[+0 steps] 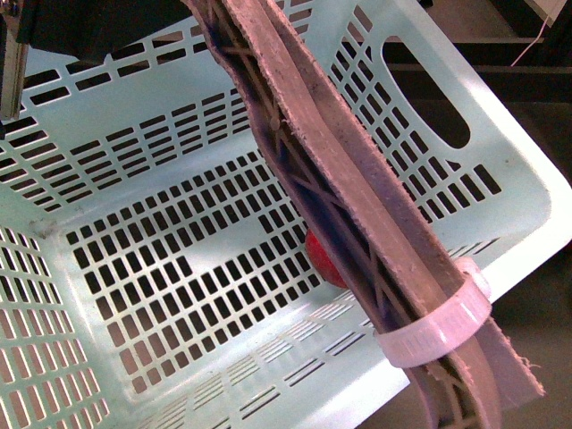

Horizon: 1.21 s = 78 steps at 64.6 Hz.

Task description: Pick apple with right arm and hold basket with left

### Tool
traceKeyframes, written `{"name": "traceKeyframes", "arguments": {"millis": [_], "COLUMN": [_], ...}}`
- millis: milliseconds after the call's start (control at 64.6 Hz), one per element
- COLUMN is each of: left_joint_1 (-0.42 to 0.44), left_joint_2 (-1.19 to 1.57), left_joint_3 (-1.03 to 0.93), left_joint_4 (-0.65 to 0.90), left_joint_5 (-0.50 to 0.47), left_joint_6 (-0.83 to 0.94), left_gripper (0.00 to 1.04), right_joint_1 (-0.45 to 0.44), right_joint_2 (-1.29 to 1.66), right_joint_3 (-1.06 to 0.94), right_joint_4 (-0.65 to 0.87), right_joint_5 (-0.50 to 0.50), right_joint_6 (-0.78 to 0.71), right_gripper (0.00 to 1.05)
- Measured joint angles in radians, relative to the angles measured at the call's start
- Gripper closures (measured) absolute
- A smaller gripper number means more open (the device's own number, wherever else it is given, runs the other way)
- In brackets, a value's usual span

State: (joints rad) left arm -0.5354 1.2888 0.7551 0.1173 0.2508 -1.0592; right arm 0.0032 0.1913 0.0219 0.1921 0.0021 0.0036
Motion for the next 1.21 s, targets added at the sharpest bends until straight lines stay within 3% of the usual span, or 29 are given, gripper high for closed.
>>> {"name": "traceKeyframes", "arguments": {"millis": [77,186,526,604,650,913,944,975,1053,1099,1207], "left_joint_1": [0.0,0.0,0.0,0.0,0.0,0.0,0.0,-0.006,-0.022,-0.013,0.076], "left_joint_2": [0.0,0.0,0.001,0.001,0.001,0.001,0.001,0.002,0.01,0.018,0.048], "left_joint_3": [0.0,0.0,0.0,0.0,0.0,0.0,0.0,0.003,0.034,0.035,0.036], "left_joint_4": [0.0,0.0,0.0,0.0,0.0,0.0,0.0,-0.012,-0.1,-0.1,-0.062], "left_joint_5": [0.0,0.0,0.0,0.0,0.0,0.0,0.0,-0.037,-0.274,-0.36,-0.444], "left_joint_6": [0.0,0.0,0.0,-0.001,0.0,0.0,0.0,-0.013,-0.147,-0.222,-0.292], "left_gripper": [0.98,0.98,0.98,0.98,0.98,0.98,0.98,0.98,0.98,0.98,0.98], "right_joint_1": [0.0,0.0,0.0,0.0,0.0,0.0,0.0,0.0,0.0,0.0,0.0], "right_joint_2": [-0.017,-0.153,-0.184,-0.184,-0.184,-0.185,-0.185,-0.185,-0.185,-0.185,-0.186], "right_joint_3": [0.0,0.0,0.0,0.0,0.0,0.0,0.0,0.0,0.0,0.0,0.0], "right_joint_4": [-0.017,-0.179,-0.191,-0.191,-0.191,-0.191,-0.191,-0.191,-0.191,-0.191,-0.191], "right_joint_5": [0.0,0.0,0.0,0.0,0.0,0.0,0.0,0.0,-0.002,-0.002,-0.001], "right_joint_6": [0.0,0.0,0.0,-0.001,-0.001,-0.001,-0.001,-0.001,-0.001,0.0,-0.001], "right_gripper": [1.03,1.03,1.03,0.93,0.8,0.38,0.3,0.24,0.11,0.07,0.09]}}
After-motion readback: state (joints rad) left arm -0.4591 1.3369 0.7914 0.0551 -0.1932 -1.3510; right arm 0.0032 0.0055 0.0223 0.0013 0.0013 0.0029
